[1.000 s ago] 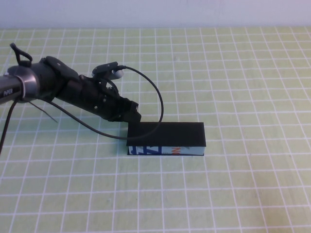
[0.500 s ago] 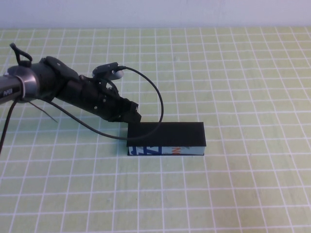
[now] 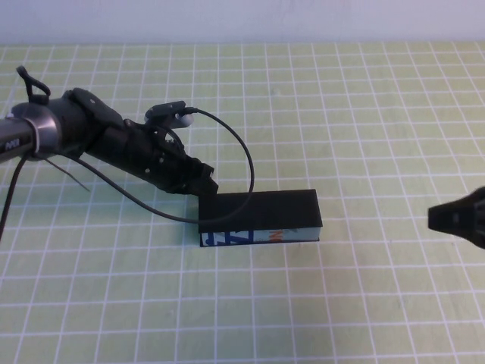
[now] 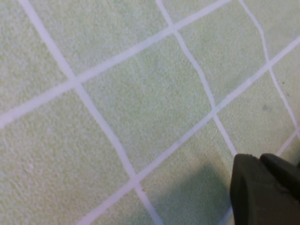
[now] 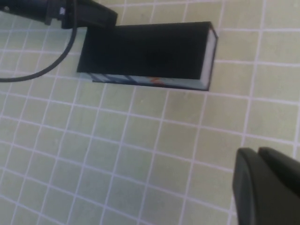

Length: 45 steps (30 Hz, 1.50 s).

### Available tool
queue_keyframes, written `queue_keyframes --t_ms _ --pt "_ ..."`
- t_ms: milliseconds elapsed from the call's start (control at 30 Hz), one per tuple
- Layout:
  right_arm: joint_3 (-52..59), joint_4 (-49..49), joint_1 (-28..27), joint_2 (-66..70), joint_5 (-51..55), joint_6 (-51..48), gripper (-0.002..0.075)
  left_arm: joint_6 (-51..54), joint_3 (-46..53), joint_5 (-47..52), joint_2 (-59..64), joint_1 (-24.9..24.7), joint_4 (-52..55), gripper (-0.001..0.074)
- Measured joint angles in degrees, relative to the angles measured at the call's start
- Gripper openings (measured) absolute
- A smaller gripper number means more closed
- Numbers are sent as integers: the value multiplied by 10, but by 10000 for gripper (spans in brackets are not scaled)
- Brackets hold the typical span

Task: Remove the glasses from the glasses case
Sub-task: Pick up the glasses from the glasses case

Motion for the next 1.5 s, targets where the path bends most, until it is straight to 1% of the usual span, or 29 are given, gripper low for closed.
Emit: queue_keyframes --t_ms 67,167,300,400,500,600,667,733,800,933,1000,1233,1500 --pt "-34 -2 32 43 -1 -6 -18 1 0 1 0 0 0 -4" --pt "-81 -22 102 101 -14 -8 -18 1 0 1 0 0 1 -4" --pt "-151 -81 207 177 -25 -10 -18 1 0 1 0 0 1 -4" --pt "-201 -143 270 233 -27 -14 -18 -1 0 1 0 0 1 -4" --pt "-238 -209 318 277 -27 -39 -18 -1 0 1 0 0 1 -4" --pt "-262 -267 351 315 -28 -72 -14 -2 0 1 0 0 1 -4" --pt "-270 -291 361 338 -34 -95 6 -2 0 1 0 0 1 -4" --pt "-272 -302 364 357 -46 -127 47 -2 0 1 0 0 1 -4" --pt "-273 -314 365 374 -65 -155 116 -3 0 1 0 0 2 -4" --pt "-274 -342 365 392 -107 -173 265 -3 0 2 0 0 2 -4" --pt "-274 -356 365 396 -131 -176 301 -3 0 2 0 0 3 -4" --pt "-276 -409 365 416 -180 -179 302 -4 0 4 0 0 3 -4" --pt "-276 -426 364 446 -200 -179 300 -4 0 8 0 0 3 -4"
